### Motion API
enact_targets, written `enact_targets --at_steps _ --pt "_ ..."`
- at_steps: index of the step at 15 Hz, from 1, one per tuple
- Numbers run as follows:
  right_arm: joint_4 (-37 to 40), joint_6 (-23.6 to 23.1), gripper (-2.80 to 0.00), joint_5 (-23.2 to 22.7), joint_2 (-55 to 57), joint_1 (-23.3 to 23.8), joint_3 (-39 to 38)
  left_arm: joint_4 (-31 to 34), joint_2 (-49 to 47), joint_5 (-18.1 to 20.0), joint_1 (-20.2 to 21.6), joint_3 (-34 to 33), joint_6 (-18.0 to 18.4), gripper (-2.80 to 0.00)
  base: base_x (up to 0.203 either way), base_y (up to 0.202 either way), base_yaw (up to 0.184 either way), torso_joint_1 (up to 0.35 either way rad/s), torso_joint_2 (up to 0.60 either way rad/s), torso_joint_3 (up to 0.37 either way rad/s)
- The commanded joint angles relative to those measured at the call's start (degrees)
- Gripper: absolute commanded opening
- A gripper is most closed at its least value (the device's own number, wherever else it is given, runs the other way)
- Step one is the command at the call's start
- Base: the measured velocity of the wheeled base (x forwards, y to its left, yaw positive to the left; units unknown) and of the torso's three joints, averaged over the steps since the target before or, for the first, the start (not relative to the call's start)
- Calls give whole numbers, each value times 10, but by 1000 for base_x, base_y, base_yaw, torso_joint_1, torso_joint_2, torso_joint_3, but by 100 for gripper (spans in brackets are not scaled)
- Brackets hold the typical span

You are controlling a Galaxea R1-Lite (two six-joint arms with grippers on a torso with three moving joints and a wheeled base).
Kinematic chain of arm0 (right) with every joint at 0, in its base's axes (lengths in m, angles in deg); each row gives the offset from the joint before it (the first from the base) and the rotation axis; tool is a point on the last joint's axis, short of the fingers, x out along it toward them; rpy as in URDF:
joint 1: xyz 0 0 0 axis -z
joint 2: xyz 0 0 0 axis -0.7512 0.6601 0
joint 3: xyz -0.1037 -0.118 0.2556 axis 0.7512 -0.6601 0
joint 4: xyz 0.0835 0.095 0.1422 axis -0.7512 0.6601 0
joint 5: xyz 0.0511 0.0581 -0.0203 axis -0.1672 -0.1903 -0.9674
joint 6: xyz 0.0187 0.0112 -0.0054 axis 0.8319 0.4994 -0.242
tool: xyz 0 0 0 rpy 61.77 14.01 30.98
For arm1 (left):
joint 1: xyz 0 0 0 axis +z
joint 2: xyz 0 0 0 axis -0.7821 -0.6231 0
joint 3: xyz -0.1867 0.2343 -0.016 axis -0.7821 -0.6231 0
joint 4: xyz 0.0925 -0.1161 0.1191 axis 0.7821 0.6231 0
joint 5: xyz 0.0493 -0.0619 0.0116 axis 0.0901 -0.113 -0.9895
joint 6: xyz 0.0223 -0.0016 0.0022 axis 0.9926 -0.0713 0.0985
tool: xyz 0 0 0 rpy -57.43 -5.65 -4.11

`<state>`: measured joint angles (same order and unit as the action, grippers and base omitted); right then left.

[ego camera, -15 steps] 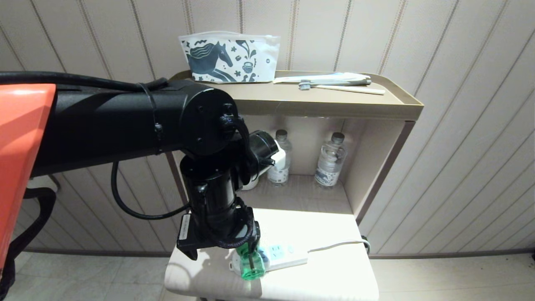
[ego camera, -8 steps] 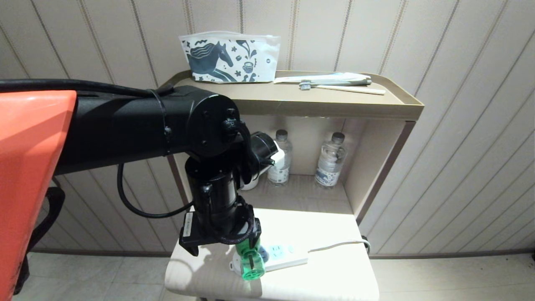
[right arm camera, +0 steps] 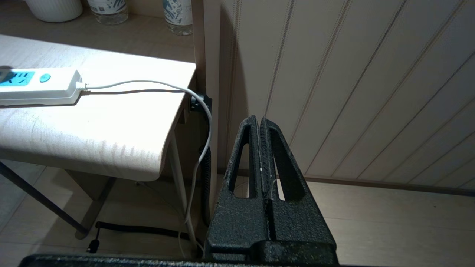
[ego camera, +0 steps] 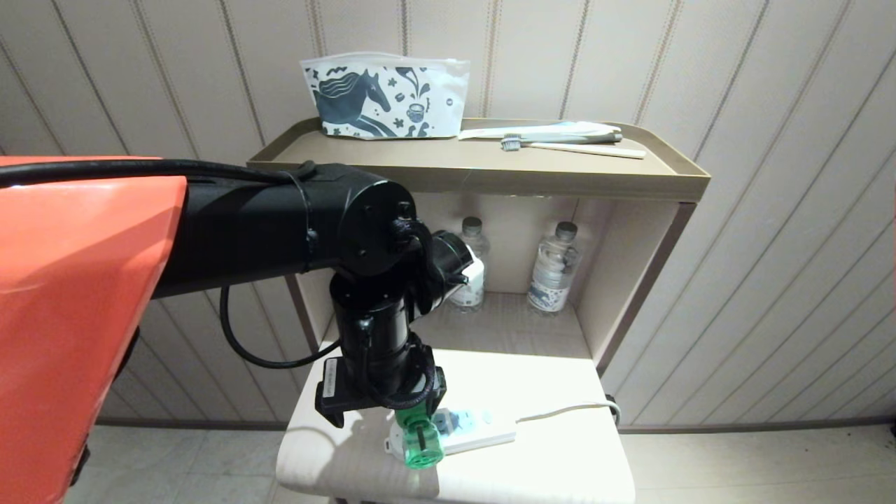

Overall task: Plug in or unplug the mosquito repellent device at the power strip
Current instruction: Hold the socket with your right hand and unplug it with your left hand

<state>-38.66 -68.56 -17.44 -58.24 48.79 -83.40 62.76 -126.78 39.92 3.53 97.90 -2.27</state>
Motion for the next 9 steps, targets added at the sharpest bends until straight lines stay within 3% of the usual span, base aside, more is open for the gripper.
enact_targets --at_steps 1,9 --pt "1 0 -280 0 1 0 0 0 -15 -2 -1 1 -3 0 0 0 0 0 0 0" --pt "0 -3 -280 -1 1 0 0 -19 -34 4 -5 3 -5 0 0 0 0 0 0 0"
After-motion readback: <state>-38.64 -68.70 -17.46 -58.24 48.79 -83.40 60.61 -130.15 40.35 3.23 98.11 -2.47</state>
